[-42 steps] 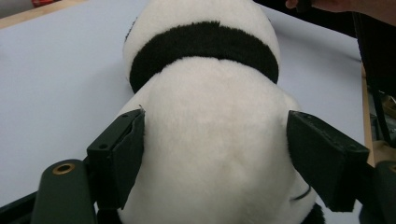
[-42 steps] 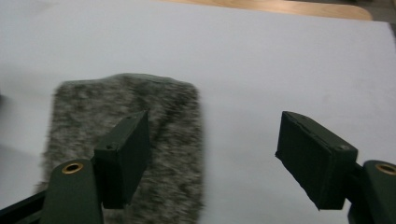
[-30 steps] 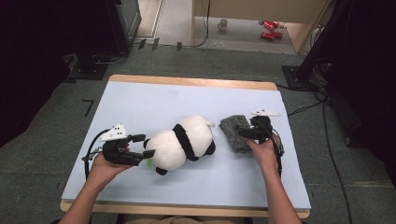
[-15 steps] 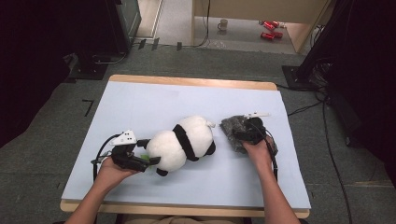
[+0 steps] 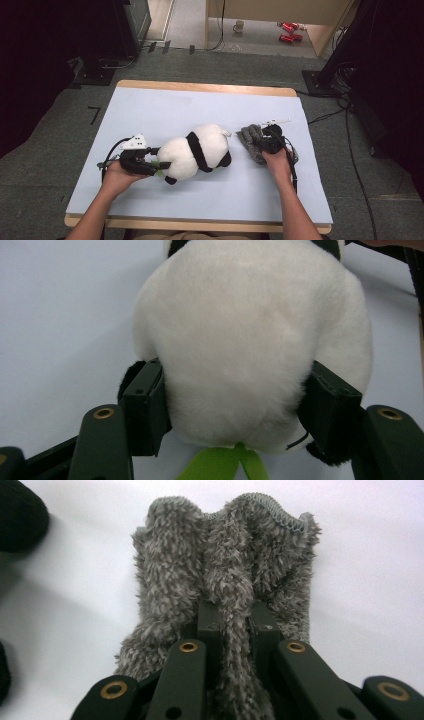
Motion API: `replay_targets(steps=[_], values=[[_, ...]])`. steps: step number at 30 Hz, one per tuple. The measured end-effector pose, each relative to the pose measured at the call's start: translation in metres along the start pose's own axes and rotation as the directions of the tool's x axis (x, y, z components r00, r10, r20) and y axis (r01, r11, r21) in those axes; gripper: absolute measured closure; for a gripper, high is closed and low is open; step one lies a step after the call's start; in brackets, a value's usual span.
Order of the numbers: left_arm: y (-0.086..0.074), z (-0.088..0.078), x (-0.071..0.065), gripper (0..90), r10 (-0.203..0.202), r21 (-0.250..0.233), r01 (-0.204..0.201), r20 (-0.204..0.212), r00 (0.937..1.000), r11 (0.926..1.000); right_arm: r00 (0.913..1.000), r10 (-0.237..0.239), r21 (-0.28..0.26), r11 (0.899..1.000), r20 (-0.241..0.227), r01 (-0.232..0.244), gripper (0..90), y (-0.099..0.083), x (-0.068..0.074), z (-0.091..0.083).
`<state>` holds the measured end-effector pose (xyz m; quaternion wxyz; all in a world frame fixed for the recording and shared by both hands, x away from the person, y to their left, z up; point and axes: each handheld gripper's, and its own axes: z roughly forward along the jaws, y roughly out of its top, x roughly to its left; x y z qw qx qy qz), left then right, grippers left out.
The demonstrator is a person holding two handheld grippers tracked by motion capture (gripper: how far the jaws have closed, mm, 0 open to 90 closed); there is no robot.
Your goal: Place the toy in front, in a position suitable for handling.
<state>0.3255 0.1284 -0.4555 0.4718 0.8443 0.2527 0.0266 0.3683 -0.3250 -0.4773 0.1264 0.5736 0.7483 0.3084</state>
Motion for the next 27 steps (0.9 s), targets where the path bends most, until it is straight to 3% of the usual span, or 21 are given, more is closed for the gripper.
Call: replay_targets(steps=[4, 5, 7, 9, 14, 16, 18, 19, 24, 25, 27], values=[[0.002, 0.001, 0.006, 32.8, 0.001, -0.006, -0.001, 0.004, 1.0000, 1.0000, 0.9967, 0.069, -0.001, 0.998, -0.042, -0.069, 81.8, 0.009, -0.003, -0.015], [0.002, 0.001, 0.006, 32.4, 0.004, -0.007, -0.004, 0.003, 1.0000, 1.0000, 0.9932, 0.079, -0.070, 0.994, -0.086, -0.085, 81.8, 0.014, -0.003, -0.030], [0.002, 0.002, 0.005, 32.3, 0.023, -0.015, -0.023, -0.001, 0.9997, 0.9996, 0.9922, 0.076, -0.084, 0.993, -0.099, -0.085, 81.8, 0.016, -0.002, -0.034], [0.002, 0.004, 0.006, 34.0, 0.056, -0.027, -0.056, -0.003, 0.9984, 0.9980, 0.9938, 0.030, -0.114, 0.993, -0.107, -0.042, 81.6, 0.022, 0.009, -0.047], [0.011, 0.011, 0.015, 35.1, 0.062, -0.031, -0.061, 0.016, 0.9980, 0.9976, 0.9936, -0.033, -0.133, 0.991, -0.108, 0.018, 81.5, 0.030, 0.026, -0.056], [0.012, 0.013, 0.015, 33.4, 0.038, -0.029, -0.037, 0.025, 0.9990, 0.9989, 0.9914, -0.052, -0.166, 0.986, -0.120, 0.032, 81.5, 0.041, 0.038, -0.071], [0.012, 0.013, 0.016, 32.4, 0.031, -0.027, -0.031, 0.027, 0.9991, 0.9992, 0.9909, -0.058, -0.174, 0.984, -0.121, 0.036, 81.5, 0.043, 0.040, -0.075], [0.012, 0.012, 0.015, 30.4, 0.029, -0.026, -0.028, 0.024, 0.9993, 0.9993, 0.9881, -0.070, -0.195, 0.980, -0.137, 0.043, 81.5, 0.050, 0.048, -0.087], [0.013, 0.011, 0.013, 27.4, 0.018, -0.020, -0.018, 0.017, 0.9997, 0.9996, 0.9809, -0.115, -0.230, 0.970, -0.157, 0.077, 81.5, 0.060, 0.066, -0.105], [0.013, 0.010, 0.012, 26.1, 0.009, -0.017, -0.009, 0.019, 0.9998, 0.9998, 0.9762, -0.135, -0.249, 0.964, -0.170, 0.090, 81.4, 0.063, 0.075, -0.112], [0.014, 0.008, 0.012, 25.4, -0.019, -0.015, 0.020, 0.027, 0.9995, 0.9997, 0.9739, -0.140, -0.256, 0.962, -0.178, 0.092, 81.4, 0.065, 0.079, -0.115]])
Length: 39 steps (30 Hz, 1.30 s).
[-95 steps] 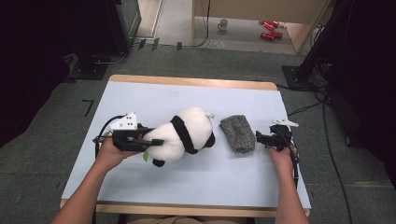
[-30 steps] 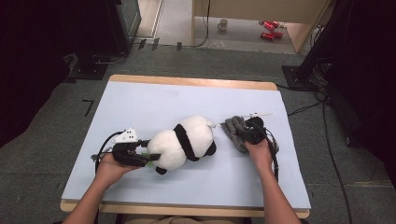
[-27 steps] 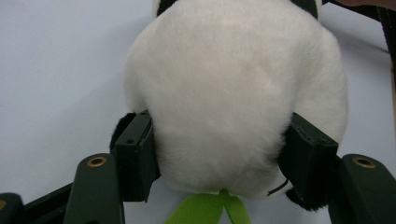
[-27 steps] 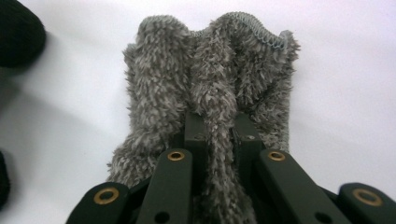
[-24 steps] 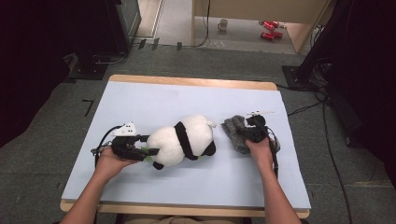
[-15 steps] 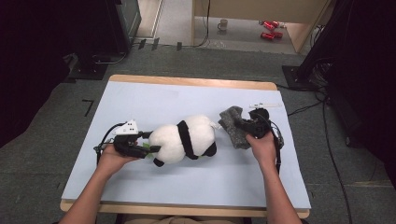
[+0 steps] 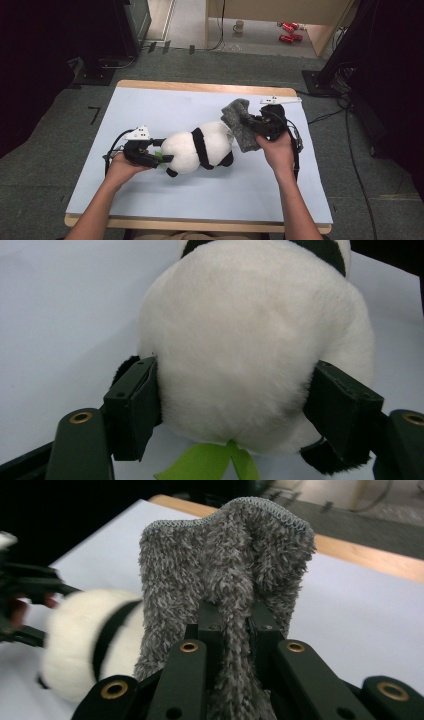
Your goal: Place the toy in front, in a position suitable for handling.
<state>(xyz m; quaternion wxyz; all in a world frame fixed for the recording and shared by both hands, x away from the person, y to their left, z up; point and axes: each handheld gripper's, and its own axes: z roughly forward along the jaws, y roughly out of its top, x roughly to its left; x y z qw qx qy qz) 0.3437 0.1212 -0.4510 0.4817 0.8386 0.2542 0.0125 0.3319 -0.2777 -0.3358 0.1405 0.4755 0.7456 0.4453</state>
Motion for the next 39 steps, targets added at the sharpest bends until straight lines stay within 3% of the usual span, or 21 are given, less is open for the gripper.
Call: replay_targets(steps=[5, 7, 11, 12, 14, 16, 22, 25, 31, 36, 37, 39], values=[[0.001, -0.008, -0.005, 22.8, -0.034, 0.003, 0.034, -0.007, 0.9994, 0.9994, 0.9985, -0.033, -0.043, 0.999, -0.044, 0.032, 81.1, 0.009, 0.021, -0.003], [0.001, -0.011, -0.010, 22.8, -0.025, -0.005, 0.025, -0.029, 0.9993, 0.9997, 0.9971, -0.028, -0.037, 0.999, -0.071, 0.026, 81.1, 0.006, 0.025, 0.006], [0.000, -0.015, -0.020, 21.4, -0.002, 0.003, 0.002, -0.050, 0.9988, 1.0000, 0.9967, -0.024, -0.012, 1.000, -0.078, 0.023, 81.0, 0.000, 0.026, 0.021], [-0.003, -0.011, -0.023, 21.2, -0.001, 0.009, 0.002, -0.067, 0.9978, 1.0000, 0.9972, -0.027, 0.021, 0.999, -0.070, 0.028, 81.0, -0.007, 0.025, 0.033], [-0.005, -0.004, -0.023, 20.5, 0.001, 0.041, 0.003, -0.084, 0.9965, 0.9992, 0.9979, -0.033, 0.041, 0.999, -0.055, 0.035, 80.8, -0.013, 0.024, 0.042], [-0.007, 0.000, -0.021, 22.3, -0.019, 0.031, 0.022, -0.082, 0.9965, 0.9993, 0.9990, -0.030, 0.064, 0.997, -0.033, 0.032, 80.5, -0.020, 0.021, 0.052], [-0.008, 0.002, -0.015, 36.2, -0.020, 0.024, 0.023, -0.099, 0.9949, 0.9995, 0.9997, -0.020, 0.062, 0.998, -0.014, 0.020, 80.7, -0.031, 0.011, 0.061], [-0.008, 0.004, -0.015, 38.3, -0.017, 0.019, 0.019, -0.112, 0.9936, 0.9996, 0.9993, -0.027, 0.069, 0.997, 0.027, 0.025, 80.9, -0.036, 0.005, 0.063], [-0.010, 0.006, -0.008, 39.2, -0.018, -0.001, 0.018, -0.104, 0.9945, 0.9998, 0.9986, 0.011, 0.086, 0.996, 0.051, -0.015, 81.1, -0.047, -0.008, 0.067], [-0.012, 0.006, -0.005, 38.0, -0.009, -0.020, 0.007, -0.093, 0.9956, 0.9998, 0.9945, -0.019, 0.149, 0.989, 0.103, 0.003, 81.7, -0.057, -0.011, 0.074], [-0.013, 0.006, -0.004, 38.0, -0.010, -0.025, 0.008, -0.088, 0.9960, 0.9997, 0.9951, 0.006, 0.165, 0.986, 0.098, -0.022, 81.8, -0.061, -0.013, 0.077], [-0.013, 0.005, -0.003, 38.0, -0.013, -0.026, 0.011, -0.078, 0.9969, 0.9996, 0.9954, 0.012, 0.174, 0.984, 0.095, -0.029, 81.8, -0.063, -0.015, 0.077]])
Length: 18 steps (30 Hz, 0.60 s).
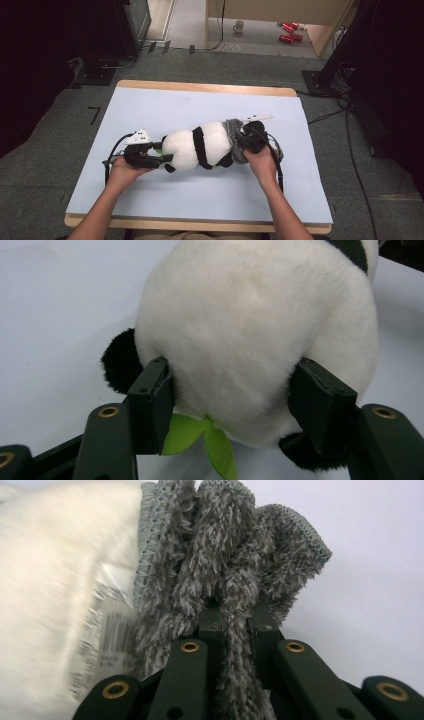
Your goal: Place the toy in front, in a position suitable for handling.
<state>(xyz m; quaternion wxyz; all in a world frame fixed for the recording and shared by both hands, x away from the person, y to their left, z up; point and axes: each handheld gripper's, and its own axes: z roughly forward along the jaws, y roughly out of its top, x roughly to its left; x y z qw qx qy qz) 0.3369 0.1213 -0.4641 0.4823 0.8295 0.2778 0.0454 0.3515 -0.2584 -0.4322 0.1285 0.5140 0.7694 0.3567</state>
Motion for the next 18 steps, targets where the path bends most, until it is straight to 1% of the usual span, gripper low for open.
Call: replay_targets(steps=[1, 3, 4, 5, 7, 9, 11, 13, 15, 16, 18], values=[[0.000, 0.000, 0.000, 37.8, -0.003, -0.001, 0.003, 0.003, 1.0000, 1.0000, 1.0000, 0.001, 0.025, 1.000, 0.003, -0.001, 81.7, -0.002, -0.002, 0.001], [0.001, 0.000, 0.001, 37.4, -0.007, -0.001, 0.007, 0.007, 0.9999, 1.0000, 0.9991, -0.021, 0.074, 0.997, 0.036, 0.018, 81.7, -0.005, -0.005, 0.003], [0.001, 0.000, 0.001, 37.3, -0.004, -0.002, 0.004, 0.009, 1.0000, 1.0000, 0.9986, -0.020, 0.081, 0.997, 0.048, 0.016, 81.7, -0.006, -0.008, 0.002], [0.002, 0.001, 0.001, 37.4, 0.006, -0.004, -0.006, 0.007, 1.0000, 1.0000, 0.9987, -0.008, 0.073, 0.997, 0.051, 0.005, 81.6, -0.007, -0.011, 0.000], [0.003, 0.003, 0.000, 38.9, 0.018, -0.008, -0.018, 0.008, 0.9998, 0.9998, 0.9980, 0.016, 0.044, 0.999, 0.061, -0.019, 81.6, -0.005, -0.015, -0.009], [0.004, 0.005, 0.002, 40.2, 0.016, -0.014, -0.016, 0.012, 0.9998, 0.9998, 0.9975, 0.022, 0.006, 1.000, 0.067, -0.023, 81.6, -0.003, -0.019, -0.020], [0.006, 0.008, 0.003, 41.6, 0.016, -0.017, -0.016, 0.015, 0.9998, 0.9997, 0.9969, 0.037, -0.047, 0.998, 0.070, -0.034, 81.6, 0.002, -0.022, -0.037], [0.007, 0.010, 0.002, 42.3, 0.011, -0.020, -0.010, 0.018, 0.9998, 0.9998, 0.9967, 0.047, -0.100, 0.994, 0.066, -0.040, 81.6, 0.008, -0.022, -0.053], [0.008, 0.012, 0.000, 42.4, 0.003, -0.023, -0.003, 0.019, 0.9998, 0.9997, 0.9973, 0.043, -0.145, 0.989, 0.060, -0.034, 81.6, 0.014, -0.019, -0.067], [0.008, 0.012, -0.001, 42.3, -0.001, -0.022, 0.001, 0.019, 0.9998, 0.9998, 0.9979, 0.033, -0.174, 0.984, 0.056, -0.023, 81.6, 0.020, -0.015, -0.076], [0.009, 0.012, -0.003, 42.0, 0.001, -0.016, 0.000, 0.016, 0.9999, 0.9999, 0.9987, 0.008, -0.208, 0.978, 0.050, 0.003, 81.6, 0.027, -0.008, -0.086]])
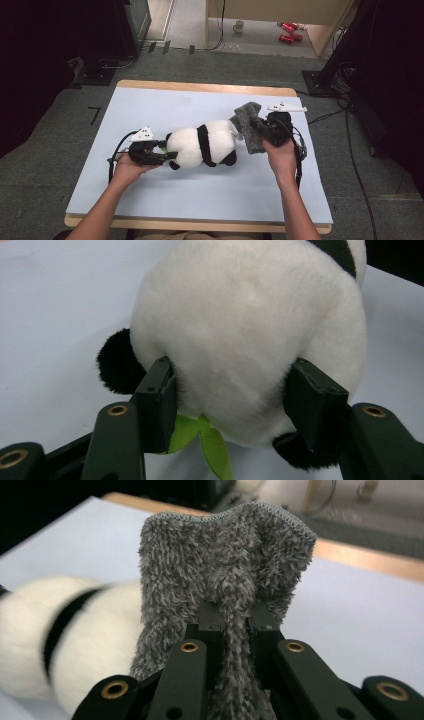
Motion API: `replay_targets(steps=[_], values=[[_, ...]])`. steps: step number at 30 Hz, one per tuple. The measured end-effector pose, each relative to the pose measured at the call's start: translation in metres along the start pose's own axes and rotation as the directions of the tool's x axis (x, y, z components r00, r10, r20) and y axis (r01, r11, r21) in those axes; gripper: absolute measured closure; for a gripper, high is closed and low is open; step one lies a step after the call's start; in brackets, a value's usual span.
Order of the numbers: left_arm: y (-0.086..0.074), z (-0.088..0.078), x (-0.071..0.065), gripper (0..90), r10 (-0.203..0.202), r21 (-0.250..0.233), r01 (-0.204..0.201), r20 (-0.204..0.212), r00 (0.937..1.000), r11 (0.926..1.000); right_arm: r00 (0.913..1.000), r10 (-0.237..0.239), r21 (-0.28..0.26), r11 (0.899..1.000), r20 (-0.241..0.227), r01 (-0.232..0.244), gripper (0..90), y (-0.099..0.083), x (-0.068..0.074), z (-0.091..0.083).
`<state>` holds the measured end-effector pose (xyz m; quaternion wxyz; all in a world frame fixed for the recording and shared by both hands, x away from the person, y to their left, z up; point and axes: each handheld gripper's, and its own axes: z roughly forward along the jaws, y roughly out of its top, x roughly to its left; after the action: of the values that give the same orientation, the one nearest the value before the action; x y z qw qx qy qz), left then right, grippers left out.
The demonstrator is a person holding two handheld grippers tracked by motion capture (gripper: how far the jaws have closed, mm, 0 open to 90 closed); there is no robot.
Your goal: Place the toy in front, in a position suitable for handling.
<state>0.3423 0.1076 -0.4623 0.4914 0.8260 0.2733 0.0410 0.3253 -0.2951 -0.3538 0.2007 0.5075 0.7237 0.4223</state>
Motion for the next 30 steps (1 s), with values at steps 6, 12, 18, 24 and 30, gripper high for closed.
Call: replay_targets(steps=[6, 12, 18, 24, 30], values=[[-0.001, -0.001, -0.002, 41.2, -0.008, -0.001, 0.008, -0.002, 1.0000, 1.0000, 0.9952, -0.044, -0.050, 0.998, -0.087, 0.040, 81.5, 0.013, 0.030, 0.005], [-0.002, -0.001, -0.003, 41.2, -0.004, -0.002, 0.004, -0.010, 0.9999, 1.0000, 0.9940, -0.032, 0.050, 0.998, -0.105, 0.038, 81.5, -0.005, 0.032, 0.043], [-0.002, -0.001, -0.005, 41.2, -0.003, -0.007, 0.003, -0.011, 0.9999, 1.0000, 0.9951, -0.006, 0.062, 0.998, -0.099, 0.012, 81.5, -0.023, 0.019, 0.057], [-0.002, -0.001, -0.002, 40.8, -0.008, -0.002, 0.008, -0.010, 0.9999, 1.0000, 0.9939, 0.073, 0.121, 0.991, -0.082, -0.062, 82.1, -0.045, 0.001, 0.066], [-0.001, -0.001, 0.001, 40.4, -0.019, 0.008, 0.019, 0.000, 0.9998, 0.9998, 0.9935, 0.096, 0.187, 0.979, -0.062, -0.082, 82.1, -0.055, -0.004, 0.074]])
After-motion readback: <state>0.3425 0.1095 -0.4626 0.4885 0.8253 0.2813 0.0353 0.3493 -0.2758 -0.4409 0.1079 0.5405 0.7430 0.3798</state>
